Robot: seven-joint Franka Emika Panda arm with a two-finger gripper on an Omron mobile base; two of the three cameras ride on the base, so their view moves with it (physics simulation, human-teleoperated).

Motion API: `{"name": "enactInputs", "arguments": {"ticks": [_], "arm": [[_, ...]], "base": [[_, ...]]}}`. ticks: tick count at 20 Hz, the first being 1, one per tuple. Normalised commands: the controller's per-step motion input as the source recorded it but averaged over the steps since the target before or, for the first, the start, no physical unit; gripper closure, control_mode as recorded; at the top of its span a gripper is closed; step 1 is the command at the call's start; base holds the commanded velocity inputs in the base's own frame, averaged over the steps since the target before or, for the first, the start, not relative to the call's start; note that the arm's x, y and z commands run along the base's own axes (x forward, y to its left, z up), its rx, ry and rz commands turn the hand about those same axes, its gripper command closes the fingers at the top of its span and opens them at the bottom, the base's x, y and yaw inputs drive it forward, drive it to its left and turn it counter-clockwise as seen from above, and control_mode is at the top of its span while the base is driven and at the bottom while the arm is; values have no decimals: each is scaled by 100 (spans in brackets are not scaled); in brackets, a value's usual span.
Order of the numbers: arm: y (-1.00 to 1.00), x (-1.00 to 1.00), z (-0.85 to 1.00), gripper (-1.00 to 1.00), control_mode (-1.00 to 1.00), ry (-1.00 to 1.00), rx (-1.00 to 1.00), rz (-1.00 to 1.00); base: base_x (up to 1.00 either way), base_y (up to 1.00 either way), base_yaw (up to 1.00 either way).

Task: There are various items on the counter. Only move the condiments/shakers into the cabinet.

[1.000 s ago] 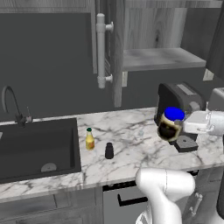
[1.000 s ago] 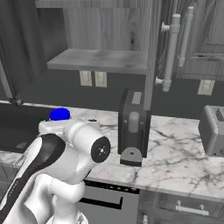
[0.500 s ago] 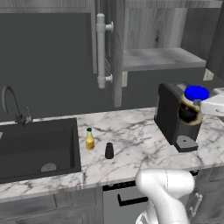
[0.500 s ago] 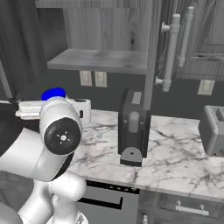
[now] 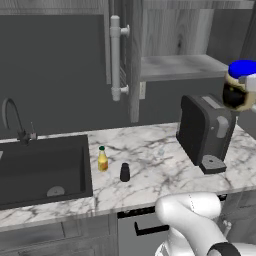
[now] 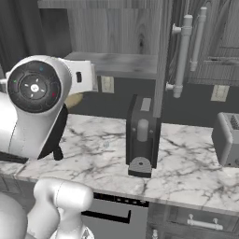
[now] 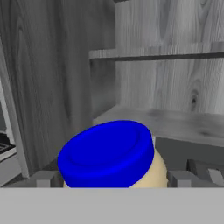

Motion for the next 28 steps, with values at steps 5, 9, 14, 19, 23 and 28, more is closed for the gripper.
{"name": "enactInputs", "arguments": {"ticks": [5, 9, 14, 19, 23, 28], "arm": [[-14, 0, 4, 100, -100, -17, 5, -2], [-13, 0, 0, 100, -100, -27, 10, -5], [0, 8, 0, 100, -100, -8, 2, 0], [0, 34, 9, 100, -100, 0, 0, 0], [0, 56, 28, 100, -100, 3, 8, 0], [-4, 53, 15, 100, -100, 1, 18, 0]], "base": [[0, 0, 0], [0, 0, 0], [0, 0, 0], [0, 0, 0], [0, 0, 0], [0, 0, 0]]}}
